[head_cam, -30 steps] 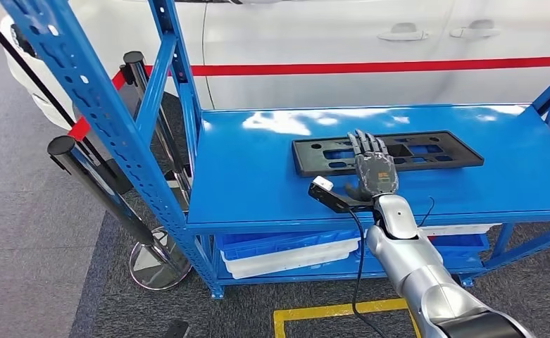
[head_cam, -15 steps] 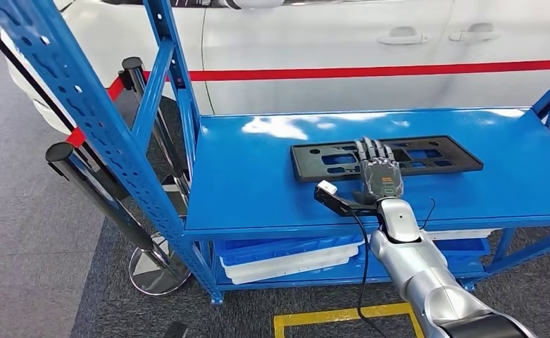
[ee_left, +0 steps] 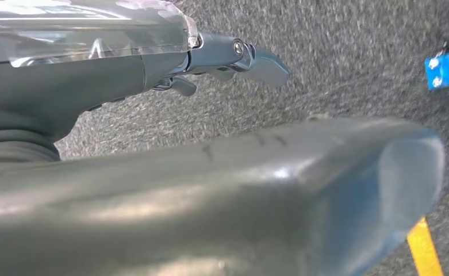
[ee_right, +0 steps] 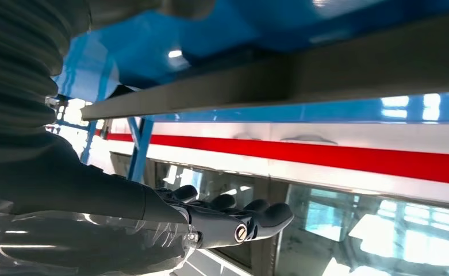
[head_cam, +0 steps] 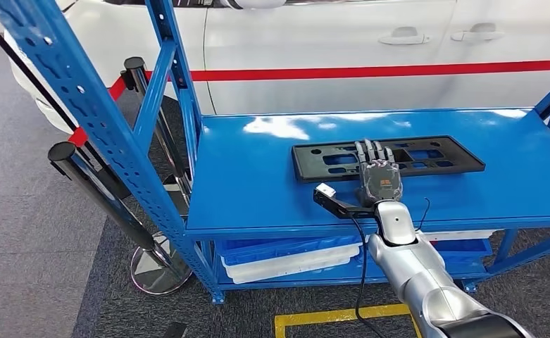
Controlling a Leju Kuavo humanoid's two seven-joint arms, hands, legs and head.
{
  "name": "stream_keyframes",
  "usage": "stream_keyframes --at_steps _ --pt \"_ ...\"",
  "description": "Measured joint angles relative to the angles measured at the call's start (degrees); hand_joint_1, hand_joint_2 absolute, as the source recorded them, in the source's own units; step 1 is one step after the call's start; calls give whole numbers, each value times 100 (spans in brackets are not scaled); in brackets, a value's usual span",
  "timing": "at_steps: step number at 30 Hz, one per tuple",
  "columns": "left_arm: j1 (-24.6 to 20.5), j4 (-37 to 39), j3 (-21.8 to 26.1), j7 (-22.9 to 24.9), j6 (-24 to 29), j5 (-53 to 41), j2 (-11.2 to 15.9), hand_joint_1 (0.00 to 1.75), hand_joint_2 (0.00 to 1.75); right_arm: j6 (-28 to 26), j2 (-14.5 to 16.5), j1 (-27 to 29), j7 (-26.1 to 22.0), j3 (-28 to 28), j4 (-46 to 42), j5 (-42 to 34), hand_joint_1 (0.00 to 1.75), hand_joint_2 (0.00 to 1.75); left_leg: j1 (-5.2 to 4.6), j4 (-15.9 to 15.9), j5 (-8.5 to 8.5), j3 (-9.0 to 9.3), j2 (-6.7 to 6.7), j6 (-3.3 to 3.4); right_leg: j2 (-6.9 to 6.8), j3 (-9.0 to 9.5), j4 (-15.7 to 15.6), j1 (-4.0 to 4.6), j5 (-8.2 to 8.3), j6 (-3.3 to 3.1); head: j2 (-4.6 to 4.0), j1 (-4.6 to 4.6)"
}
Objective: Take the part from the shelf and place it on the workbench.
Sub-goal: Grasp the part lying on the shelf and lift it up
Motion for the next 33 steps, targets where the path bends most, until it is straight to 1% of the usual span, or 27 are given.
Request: stream_keyframes --at_steps 2,3,4,6,7,8,9,11,12,13,14,16,17,18,19,21,22,23,24,25,26,27,28,29,30,32,33 --pt "4 0 20 -2 -7 -9 1 0 0 -26 -5 11 72 0 19 85 175 175 7 48 -53 -14 8 -64 -6 32 -56 -27 25 -66 -1 0" --pt "5 0 30 -5 -14 -14 1 0 0 -38 -7 12 110 0 26 131 175 175 8 187 -149 -69 13 -91 -11 51 -90 -41 41 -102 -1 -1" --pt "6 0 37 -9 -26 -19 3 0 0 -45 -8 17 150 0 32 179 175 175 9 443 -303 -181 17 -111 -15 67 -116 -55 51 -130 -1 -2" --pt "12 1 49 -16 -61 -27 10 0 0 -46 -10 50 222 0 51 268 175 175 13 1196 -665 -521 19 -142 -17 70 -119 -40 46 -155 0 -2" --pt "19 1 54 -20 -84 -32 16 0 0 -43 -12 76 257 -1 61 308 175 175 14 1496 -765 -662 19 -153 -17 71 -115 -35 41 -160 0 -2" --pt "27 2 58 -23 -104 -36 22 0 0 -42 -16 99 286 -2 69 346 175 175 14 1606 -753 -716 20 -160 -14 75 -109 -32 36 -162 0 -1" --pt "33 2 60 -25 -125 -41 28 0 0 -42 -22 113 310 -3 73 384 175 175 14 1484 -629 -655 20 -159 -10 81 -101 -31 29 -158 0 -2" --pt "34 2 60 -32 -156 -64 44 0 0 -38 -40 118 337 -4 73 440 174 175 13 731 -245 -283 25 -130 -2 102 -75 -33 -1 -131 0 -2" --pt "30 2 60 -37 -169 -81 49 0 0 -34 -56 117 347 -5 72 463 174 175 6 369 -119 -104 28 -100 -1 101 -49 -22 -19 -106 0 -2" --pt "25 2 60 -42 -178 -98 53 0 0 -30 -72 119 356 -5 72 479 172 175 0 130 -59 12 28 -67 -2 96 -32 -13 -31 -80 0 -1" --pt "25 2 60 -45 -185 -112 53 0 0 -26 -89 122 364 -6 72 497 171 175 -8 27 -60 61 27 -36 -4 88 -21 -3 -36 -53 0 -2" --pt "31 2 61 -49 -196 -116 56 0 0 -26 -115 126 378 -7 71 521 168 175 -9 4 -53 73 23 22 -4 86 -21 5 -37 0 1 -2" --pt "36 2 62 -51 -200 -115 58 0 0 -26 -129 127 382 -7 69 526 168 175 -1 -18 -40 85 25 51 -2 82 9 2 -68 29 0 -1" --pt "35 2 63 -54 -202 -115 60 0 0 -27 -143 129 385 -8 68 528 168 175 10 -42 -25 95 28 83 -1 36 123 -6 -153 62 0 0" --pt "31 2 64 -56 -202 -115 60 0 0 -26 -160 133 388 -9 67 529 145 175 23 -62 -12 103 32 107 0 -70 360 -18 -297 95 0 1" --pt "27 2 64 -59 -204 -115 60 0 0 -26 -188 164 388 -10 67 529 62 175 23 -68 -4 98 33 126 -2 -434 1120 -49 -667 152 1 1" --pt "30 2 64 -59 -205 -115 60 0 0 -28 -197 189 389 -11 68 529 20 175 22 -66 -5 96 33 127 -3 -608 1464 -63 -783 171 1 1" --pt "33 2 64 -55 -207 -116 60 0 0 -38 -204 216 395 -14 68 529 0 175 22 -65 -6 97 32 126 -4 -699 1627 -73 -789 181 1 0" --pt "34 2 64 -48 -207 -119 60 0 0 -52 -208 239 403 -19 69 529 0 175 22 -64 -8 101 30 125 -4 -677 1560 -81 -683 181 1 1" --pt "33 2 64 -36 -207 -121 60 0 0 -68 -211 256 414 -26 69 533 0 175 22 -63 -10 108 26 120 -5 -541 1260 -87 -488 171 1 0" --pt "31 2 64 -20 -207 -123 59 0 0 -84 -215 267 427 -35 68 537 0 175 22 -63 -14 114 23 111 -5 -328 816 -88 -271 151 1 0" --pt "29 2 64 -5 -207 -124 58 0 0 -93 -217 275 436 -45 68 541 0 175 11 -59 -20 114 20 93 -4 -134 414 -75 -116 124 0 0" --pt "27 2 64 8 -207 -124 58 0 0 -101 -219 283 445 -53 67 545 0 175 3 -57 -24 111 18 69 -2 2 117 -59 -19 94 -1 0" --pt "27 2 64 18 -207 -124 57 0 0 -111 -220 296 454 -61 67 546 0 175 -4 -58 -26 107 17 40 -1 65 -28 -41 9 66 -1 1" --pt "27 2 64 23 -207 -124 56 0 0 -126 -220 308 461 -70 64 548 0 175 -8 -66 -23 107 17 6 1 65 -47 -22 1 38 -1 0" --pt "29 2 64 28 -207 -125 52 0 0 -157 -220 316 469 -92 46 552 0 175 -1 -60 -43 116 19 -59 -2 83 -89 -38 25 -33 0 0" --pt "29 2 64 28 -207 -125 51 0 0 -167 -221 312 471 -101 34 554 0 175 0 26 -112 88 21 -82 -7 102 -118 -51 38 -76 0 -1"
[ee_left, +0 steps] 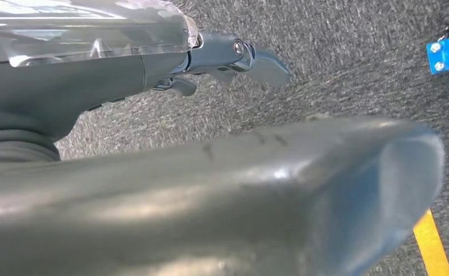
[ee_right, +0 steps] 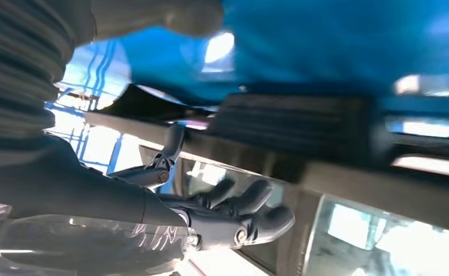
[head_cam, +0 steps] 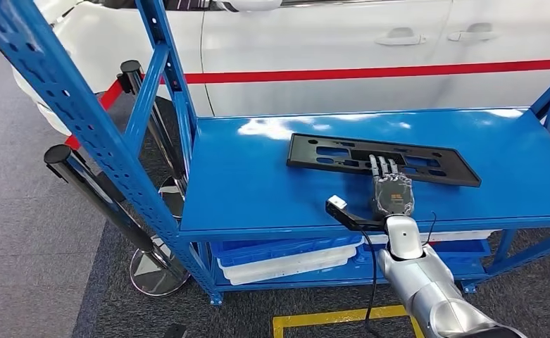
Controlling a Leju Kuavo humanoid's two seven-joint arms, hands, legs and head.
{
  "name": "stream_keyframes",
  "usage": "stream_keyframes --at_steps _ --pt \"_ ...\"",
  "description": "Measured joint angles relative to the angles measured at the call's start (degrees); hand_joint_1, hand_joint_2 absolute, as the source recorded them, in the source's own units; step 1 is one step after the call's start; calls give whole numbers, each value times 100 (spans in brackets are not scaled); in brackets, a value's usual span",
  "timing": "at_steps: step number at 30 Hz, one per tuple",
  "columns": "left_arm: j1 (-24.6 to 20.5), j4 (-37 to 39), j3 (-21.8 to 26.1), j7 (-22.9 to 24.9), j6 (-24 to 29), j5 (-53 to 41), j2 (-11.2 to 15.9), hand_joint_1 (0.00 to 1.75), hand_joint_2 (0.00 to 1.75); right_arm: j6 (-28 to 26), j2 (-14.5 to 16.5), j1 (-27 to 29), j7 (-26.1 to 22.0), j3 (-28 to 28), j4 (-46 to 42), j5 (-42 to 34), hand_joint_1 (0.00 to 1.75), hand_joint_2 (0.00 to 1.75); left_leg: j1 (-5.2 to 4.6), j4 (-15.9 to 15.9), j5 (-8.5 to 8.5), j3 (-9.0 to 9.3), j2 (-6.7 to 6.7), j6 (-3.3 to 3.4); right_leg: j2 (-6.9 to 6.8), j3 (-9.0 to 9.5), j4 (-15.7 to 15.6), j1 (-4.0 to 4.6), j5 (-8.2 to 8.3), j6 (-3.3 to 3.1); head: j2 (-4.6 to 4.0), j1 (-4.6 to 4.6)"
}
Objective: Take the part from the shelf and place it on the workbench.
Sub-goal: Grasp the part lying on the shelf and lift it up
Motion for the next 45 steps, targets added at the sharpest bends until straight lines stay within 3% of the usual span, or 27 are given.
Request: stream_keyframes --at_steps 2,4,5,6,7,9,11,15,17,19,20,21,22,24,26,29,31,32,34,35,36,37,40,42,45 --pt "0 0 0 1 0 1 0 0 0 -3 0 -1 3 -7 -14 4 0 175 7 520 -316 -217 4 -27 -12 27 -42 -14 15 -61 0 0" --pt "6 0 0 4 0 0 1 0 0 -4 1 11 4 -9 -14 13 0 175 10 1301 -672 -568 5 -46 -13 25 -38 -1 9 -82 0 0" --pt "10 0 0 7 0 -1 1 0 0 -4 1 17 5 -10 -14 19 0 175 11 1536 -731 -674 5 -54 -12 25 -32 5 7 -85 0 0" --pt "12 0 0 10 0 -3 1 0 0 -6 1 22 9 -13 -14 25 0 175 12 1552 -675 -677 5 -57 -9 27 -24 8 5 -83 1 -1" --pt "13 0 0 12 0 -6 2 0 0 -8 1 26 14 -16 -15 29 0 175 13 1321 -512 -562 7 -54 -6 32 -14 9 0 -78 0 0" --pt "6 0 0 13 -6 -17 2 0 0 -16 0 25 32 -26 -21 40 0 175 9 498 -143 -152 11 -30 2 32 23 20 -22 -45 1 -1" --pt "-2 0 -1 2 -20 -42 2 0 0 -28 -7 28 50 -41 -36 50 0 175 -3 -6 5 88 11 24 10 12 63 39 -36 7 0 -1" --pt "-2 0 0 -34 -42 -102 1 0 0 -38 -27 64 84 -56 -108 56 0 175 -4 -98 42 114 12 157 14 -24 142 26 -92 128 0 1" --pt "-14 0 0 -50 -46 -110 -3 0 0 -38 -49 106 94 -62 -171 56 0 175 15 -135 76 113 16 210 12 -237 606 3 -382 194 0 1" --pt "-17 0 -1 -65 -50 -127 -4 0 0 -37 -61 183 62 -76 -262 56 0 175 15 -136 83 90 16 223 10 -607 1367 -20 -732 243 0 1" --pt "-15 0 -1 -69 -52 -143 -4 0 0 -37 -62 219 36 -84 -316 56 0 175 14 -134 84 85 15 223 9 -739 1629 -31 -800 256 0 1" --pt "-13 0 -1 -72 -52 -163 -4 0 0 -37 -62 243 12 -90 -366 56 0 175 14 -132 83 86 13 222 7 -779 1701 -39 -762 262 1 2" --pt "-14 0 0 -72 -52 -181 -5 0 0 -36 -61 253 -6 -94 -411 56 0 175 15 -129 81 91 9 218 5 -700 1532 -46 -612 257 0 2" --pt "-21 0 0 -75 -46 -195 -11 0 0 -23 -56 243 -29 -94 -479 56 0 175 12 -124 71 107 -2 197 5 -308 732 -44 -213 215 0 2" --pt "-32 0 1 -90 -27 -177 -19 0 0 10 -28 205 -55 -94 -511 56 0 175 -7 -114 61 99 -8 149 8 -36 147 -12 -23 154 0 1" --pt "-37 0 19 -107 23 -111 -31 0 0 102 36 121 -99 -92 -480 56 0 175 -7 -126 48 81 -7 48 9 -20 49 8 -16 62 0 1" --pt "-36 0 45 -98 69 -40 -36 0 0 165 90 31 -104 -73 -427 56 0 175 0 44 -97 9 -5 -2 3 -6 -3 -17 12 -20 0 -1" --pt "-36 0 59 -91 90 -12 -36 0 0 190 125 -19 -98 -52 -388 56 0 175 3 303 -253 -107 -4 -18 -1 1 -25 -28 23 -54 0 -2" --pt "-32 0 90 -75 120 29 -37 0 0 227 175 -83 -79 -8 -300 56 0 175 10 1118 -619 -487 -2 -43 -9 2 -28 -8 18 -88 0 -2" --pt "-27 0 107 -70 127 32 -37 0 0 238 189 -91 -72 7 -258 56 0 175 11 1454 -724 -655 -1 -53 -13 3 -25 4 14 -96 0 -2" --pt "-20 0 127 -67 132 32 -37 0 0 245 200 -94 -67 15 -226 56 0 175 11 1599 -720 -738 -1 -57 -17 4 -20 14 9 -99 0 -2" --pt "-13 0 144 -65 136 32 -37 0 0 247 208 -98 -66 23 -202 56 0 175 11 1499 -599 -702 0 -53 -17 7 -13 21 3 -99 -1 -1" --pt "-13 0 172 -61 140 32 -37 0 0 248 237 -139 -66 56 -155 56 0 175 -2 331 -26 -169 5 14 -5 11 37 38 -36 -60 -1 -1" --pt "-21 0 184 -61 142 32 -37 0 0 249 247 -165 -66 72 -127 56 0 175 -23 -57 71 4 3 65 -1 -10 64 55 -50 -10 0 0" --pt "-13 0 198 -56 142 34 -40 0 0 249 256 -189 -65 92 -91 56 0 175 -8 -99 90 19 -3 135 1 -28 98 54 -86 73 -1 1"
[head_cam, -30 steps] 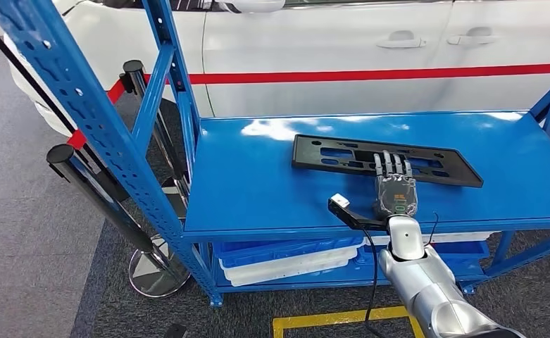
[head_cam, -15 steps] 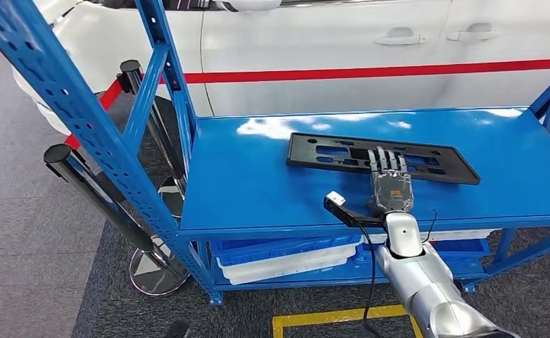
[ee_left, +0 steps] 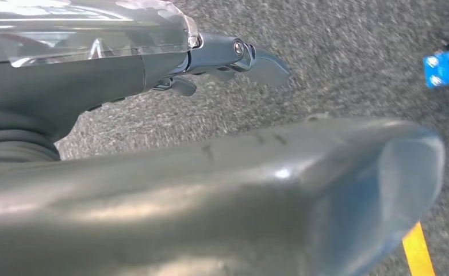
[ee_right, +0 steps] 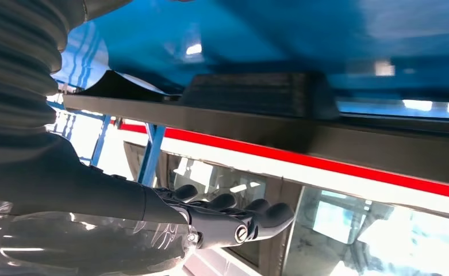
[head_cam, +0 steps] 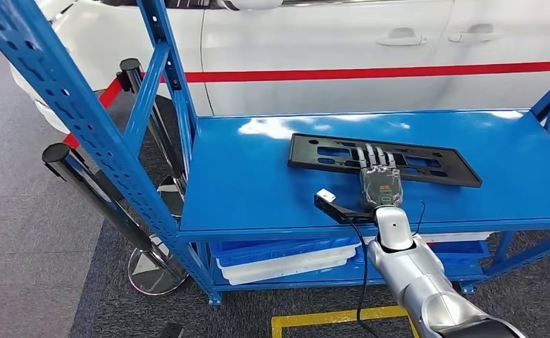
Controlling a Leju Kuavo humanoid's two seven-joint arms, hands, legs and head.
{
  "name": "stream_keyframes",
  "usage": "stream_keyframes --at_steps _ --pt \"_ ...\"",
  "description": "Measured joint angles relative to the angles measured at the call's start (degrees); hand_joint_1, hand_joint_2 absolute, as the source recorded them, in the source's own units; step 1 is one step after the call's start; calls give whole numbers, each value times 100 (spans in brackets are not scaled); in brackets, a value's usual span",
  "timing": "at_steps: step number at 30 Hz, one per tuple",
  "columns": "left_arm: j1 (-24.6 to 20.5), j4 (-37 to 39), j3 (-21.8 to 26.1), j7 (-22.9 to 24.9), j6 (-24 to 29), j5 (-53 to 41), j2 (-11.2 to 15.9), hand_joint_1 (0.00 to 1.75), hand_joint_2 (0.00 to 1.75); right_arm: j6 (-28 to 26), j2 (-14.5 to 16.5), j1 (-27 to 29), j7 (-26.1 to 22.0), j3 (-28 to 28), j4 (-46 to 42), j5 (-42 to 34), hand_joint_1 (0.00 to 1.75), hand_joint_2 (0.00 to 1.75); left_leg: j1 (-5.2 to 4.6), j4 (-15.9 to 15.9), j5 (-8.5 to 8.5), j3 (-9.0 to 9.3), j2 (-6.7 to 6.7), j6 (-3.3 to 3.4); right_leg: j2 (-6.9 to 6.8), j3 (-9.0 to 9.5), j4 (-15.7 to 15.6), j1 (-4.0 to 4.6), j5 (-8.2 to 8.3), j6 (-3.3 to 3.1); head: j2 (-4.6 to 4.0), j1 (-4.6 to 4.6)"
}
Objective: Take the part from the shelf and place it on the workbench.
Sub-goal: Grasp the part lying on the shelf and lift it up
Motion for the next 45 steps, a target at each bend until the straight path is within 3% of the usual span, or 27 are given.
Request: stream_keyframes --at_steps 2,4,6,8,9,11,12,15,17,18,20,21,22,23,25,26,27,29,31,33,36,37,38,39,41,43,45 --pt "-2 0 3 2 1 1 -7 0 0 -2 3 -34 0 8 16 -1 0 175 27 -41 26 18 4 56 3 -144 333 -14 -219 59 1 1" --pt "-8 0 5 6 8 4 -11 0 0 -9 3 -49 -4 9 37 -6 0 175 28 -44 26 18 6 78 3 -486 1053 -46 -572 107 1 1" --pt "-4 0 10 23 21 37 -13 0 0 -22 3 -40 -34 8 71 -27 0 175 29 -41 21 20 3 78 1 -771 1588 -85 -704 146 1 2" --pt "1 0 25 46 41 85 -13 0 0 -38 3 -57 -92 6 109 -73 0 175 31 -31 9 26 -5 62 -2 -695 1351 -125 -431 166 1 2" --pt "2 0 39 50 50 103 -14 0 0 -44 3 -84 -117 4 124 -96 0 175 32 -23 -4 30 -10 46 -3 -523 966 -138 -201 164 1 2" --pt "3 0 81 34 54 111 -16 0 0 -48 8 -153 -141 -2 142 -118 0 175 18 0 -46 22 -16 -8 -2 -208 282 -130 47 130 0 1" --pt "2 0 99 16 48 112 -17 0 0 -49 13 -178 -142 -6 148 -115 0 175 11 5 -77 18 -14 -45 0 -125 90 -114 63 99 0 0" --pt "7 0 115 -51 5 85 -17 0 0 -49 25 -185 -120 -30 163 -78 0 175 12 -21 -167 65 1 -162 8 -51 -16 -85 -41 -20 0 -2" --pt "9 0 115 -95 -13 64 -17 0 0 -45 25 -191 -85 -61 167 -47 0 175 24 197 -277 28 12 -214 3 81 -54 -97 -59 -106 0 -3" --pt "10 0 115 -108 -11 61 -16 0 0 -43 25 -194 -71 -83 167 -32 0 175 31 474 -393 -92 15 -228 -4 152 -65 -96 -70 -143 1 -4" --pt "11 0 115 -109 -1 59 -15 0 0 -33 25 -181 -56 -128 179 -10 0 175 33 1280 -682 -554 16 -242 -15 245 -62 -70 -123 -188 0 -4" --pt "16 0 115 -98 7 59 -14 0 0 -27 25 -164 -54 -147 185 -6 0 175 32 1590 -738 -779 16 -244 -7 277 -60 -57 -158 -195 1 -4" --pt "25 0 115 -86 11 58 -13 0 0 -20 25 -146 -54 -167 191 -5 0 175 30 1710 -670 -926 16 -239 6 315 -59 -45 -200 -196 1 -4" --pt "35 0 115 -72 15 57 -11 0 0 -14 25 -134 -54 -186 194 -4 0 175 29 1573 -462 -951 16 -222 21 367 -60 -36 -258 -193 0 -4" --pt "50 1 115 -54 19 53 2 0 0 -7 25 -125 -54 -230 194 -4 0 175 9 850 88 -720 16 -153 49 527 -58 -29 -412 -172 1 -4" --pt "54 2 115 -48 17 51 13 0 0 -5 25 -133 -54 -250 194 -4 0 175 -14 496 250 -548 17 -112 54 612 -53 -16 -496 -149 0 -3" --pt "50 3 115 -44 13 51 22 0 0 -2 25 -141 -54 -267 195 -4 0 175 -38 283 305 -417 19 -72 57 682 -58 -16 -554 -119 1 -4" --pt "38 4 116 -40 4 51 33 0 0 5 24 -151 -54 -292 198 -4 0 175 -72 137 243 -290 17 -16 49 764 -50 -10 -591 -50 0 -3" --pt "29 4 119 -37 8 54 37 0 0 11 23 -148 -54 -320 194 -5 87 175 -56 65 225 -232 13 27 42 746 42 -25 -566 6 1 -2" --pt "27 4 122 -32 18 54 40 0 0 63 23 -150 -55 -362 192 -7 175 175 -25 -16 211 -155 13 67 38 512 424 -40 -656 55 2 -1" --pt "24 4 123 -18 21 38 40 0 0 259 23 -99 -92 -425 212 -9 175 175 -12 -41 150 -100 9 103 33 -179 1361 -79 -1036 144 1 1" --pt "27 4 123 -10 23 20 40 0 0 293 23 -67 -111 -453 219 -9 175 175 -9 -35 119 -78 3 102 32 -351 1498 -93 -1047 169 1 1" --pt "33 4 123 -4 30 0 40 0 0 299 23 -42 -128 -486 221 -9 175 175 -4 -25 83 -48 -4 93 31 -429 1430 -104 -915 179 1 1" --pt "39 4 123 0 37 -18 40 0 0 290 22 -27 -141 -523 222 -9 175 175 3 -11 44 -9 -10 80 30 -407 1161 -113 -653 183 1 2" --pt "46 5 123 6 48 -38 40 0 0 245 13 -21 -159 -604 223 -9 175 175 12 10 -31 59 -15 38 27 -229 407 -112 -125 168 0 2" --pt "41 8 123 8 48 -48 40 0 0 188 0 -19 -172 -682 226 -9 175 175 11 12 -63 74 -18 -25 27 -142 31 -74 59 91 1 2" --pt "36 9 123 10 48 -53 40 0 0 159 -3 -4 -196 -732 226 -9 175 175 2 18 -59 79 -19 -89 30 -135 6 -47 81 -8 1 1"
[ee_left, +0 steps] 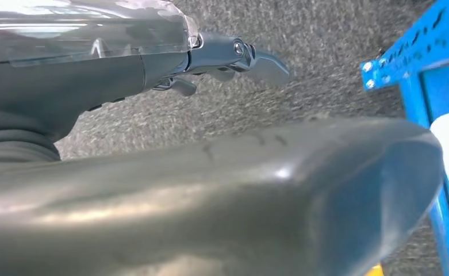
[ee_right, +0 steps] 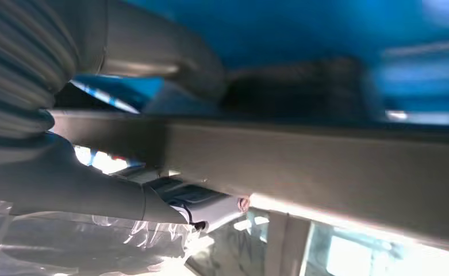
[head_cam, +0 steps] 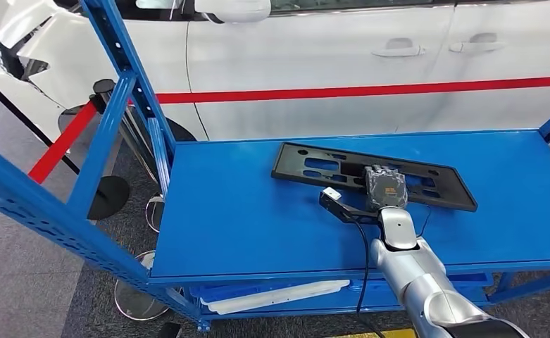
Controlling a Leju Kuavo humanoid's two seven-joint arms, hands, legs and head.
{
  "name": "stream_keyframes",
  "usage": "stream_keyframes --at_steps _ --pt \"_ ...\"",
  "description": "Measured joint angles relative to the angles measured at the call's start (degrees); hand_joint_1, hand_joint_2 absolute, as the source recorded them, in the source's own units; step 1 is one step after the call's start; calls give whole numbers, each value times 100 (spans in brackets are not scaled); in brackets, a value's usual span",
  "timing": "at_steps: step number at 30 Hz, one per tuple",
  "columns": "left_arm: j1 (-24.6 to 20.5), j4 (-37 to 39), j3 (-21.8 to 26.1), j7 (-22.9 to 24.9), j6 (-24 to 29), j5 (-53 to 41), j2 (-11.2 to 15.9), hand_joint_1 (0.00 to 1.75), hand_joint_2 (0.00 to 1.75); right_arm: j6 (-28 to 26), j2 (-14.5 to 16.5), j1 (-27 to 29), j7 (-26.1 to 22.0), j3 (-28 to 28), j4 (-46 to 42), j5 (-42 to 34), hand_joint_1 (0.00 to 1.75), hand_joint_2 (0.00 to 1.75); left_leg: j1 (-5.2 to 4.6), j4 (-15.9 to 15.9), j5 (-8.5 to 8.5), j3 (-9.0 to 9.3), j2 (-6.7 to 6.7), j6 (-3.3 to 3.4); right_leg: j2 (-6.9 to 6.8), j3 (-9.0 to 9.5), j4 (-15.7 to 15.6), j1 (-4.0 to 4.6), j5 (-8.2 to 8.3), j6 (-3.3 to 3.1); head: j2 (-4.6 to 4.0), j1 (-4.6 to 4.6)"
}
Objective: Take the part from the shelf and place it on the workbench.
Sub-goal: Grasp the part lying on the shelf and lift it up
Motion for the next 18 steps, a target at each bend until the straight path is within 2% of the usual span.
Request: stream_keyframes --at_steps 2,3,6,7,8,9,11,12,13,15,16,18 --pt "0 0 0 1 0 -4 0 0 0 -9 -4 6 -15 -35 -2 0 175 175 3 128 -73 -32 9 -51 -5 60 -42 -20 27 -68 -1 -1" --pt "-1 0 0 1 0 -7 1 0 0 -11 -6 0 -12 -56 -3 0 175 175 9 321 -180 -119 13 -72 -9 90 -59 -31 26 -99 -1 -1" --pt "-3 0 0 -1 -15 -31 2 0 0 -26 -8 5 2 -107 -3 2 175 175 18 1399 -670 -670 19 -113 -16 110 -66 -12 7 -154 -1 -2" --pt "3 0 0 -4 -27 -48 2 0 0 -36 -9 15 5 -116 -3 2 175 175 19 1639 -738 -811 19 -113 -13 114 -64 1 2 -162 -1 -2" --pt "8 0 0 -10 -40 -65 2 0 0 -49 -10 24 5 -125 -3 2 175 175 18 1666 -693 -853 20 -102 -9 123 -62 11 -4 -167 0 -2" --pt "11 0 0 -20 -56 -79 2 0 0 -64 -11 28 -2 -138 -3 2 175 175 17 1447 -521 -777 20 -83 -3 139 -60 20 -12 -169 -1 -2" --pt "7 0 0 -45 -78 -85 5 0 0 -109 -11 29 -37 -186 -3 1 175 175 6 628 -67 -440 20 -29 4 173 -52 37 -32 -157 0 -2" --pt "0 0 0 -60 -85 -86 7 0 0 -152 -12 26 -74 -222 -4 -5 175 175 -7 278 47 -304 20 -7 5 170 -44 45 -39 -140 -1 -2" --pt "-5 0 0 -72 -86 -86 9 0 0 -203 -14 25 -128 -264 -10 -31 175 175 -20 84 106 -231 19 16 5 157 -35 51 -43 -116 -1 -1" --pt "-4 0 3 -90 -87 -86 11 0 0 -287 -15 40 -316 -355 -49 -140 175 175 -36 6 98 -212 15 57 6 129 -31 58 -42 -56 -1 -1" --pt "2 0 7 -93 -86 -86 12 0 0 -308 -14 57 -464 -405 -100 -242 175 175 -23 -7 145 -199 19 88 5 124 -21 57 -57 -22 -1 -1" --pt "1 0 17 -96 -84 -84 13 0 0 -324 2 102 -926 -536 -294 -620 175 175 6 -54 184 -176 26 144 2 30 195 49 -217 46 0 0"
